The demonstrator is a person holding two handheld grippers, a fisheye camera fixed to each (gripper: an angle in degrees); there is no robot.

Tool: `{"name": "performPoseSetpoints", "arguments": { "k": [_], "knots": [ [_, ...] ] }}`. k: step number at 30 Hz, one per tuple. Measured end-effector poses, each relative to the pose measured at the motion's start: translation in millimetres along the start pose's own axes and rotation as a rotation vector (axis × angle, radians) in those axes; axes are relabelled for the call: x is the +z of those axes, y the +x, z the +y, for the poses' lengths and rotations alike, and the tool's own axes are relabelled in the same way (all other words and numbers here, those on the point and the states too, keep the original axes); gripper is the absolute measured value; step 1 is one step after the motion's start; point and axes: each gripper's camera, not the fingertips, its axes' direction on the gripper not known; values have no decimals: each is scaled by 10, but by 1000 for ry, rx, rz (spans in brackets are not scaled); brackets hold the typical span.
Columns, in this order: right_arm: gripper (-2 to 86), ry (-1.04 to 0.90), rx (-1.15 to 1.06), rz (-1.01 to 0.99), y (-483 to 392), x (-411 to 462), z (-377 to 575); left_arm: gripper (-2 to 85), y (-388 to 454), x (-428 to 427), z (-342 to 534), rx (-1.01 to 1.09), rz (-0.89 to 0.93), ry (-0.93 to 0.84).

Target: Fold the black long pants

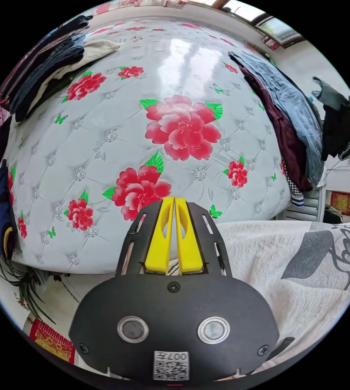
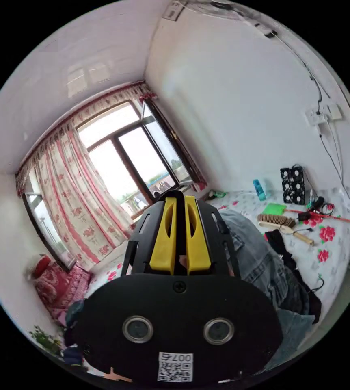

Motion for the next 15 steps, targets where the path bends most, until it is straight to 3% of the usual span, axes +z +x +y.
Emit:
{"name": "performPoseSetpoints", "arguments": {
  "k": [5, 8, 13, 15],
  "knots": [
    [15, -303, -143, 109, 196, 309, 532, -10, -369, -112, 441, -89, 81, 82],
    [15, -337, -147, 22, 225, 339, 776, -10, -647, -194, 779, -140, 55, 91],
    [13, -100, -255, -16, -429, -304, 76, -10, -955, -364, 1120, -227, 67, 135],
    [13, 233, -181, -57, -374, -935, -198, -10, -1022, -406, 1212, -255, 78, 153]
  ]
}}
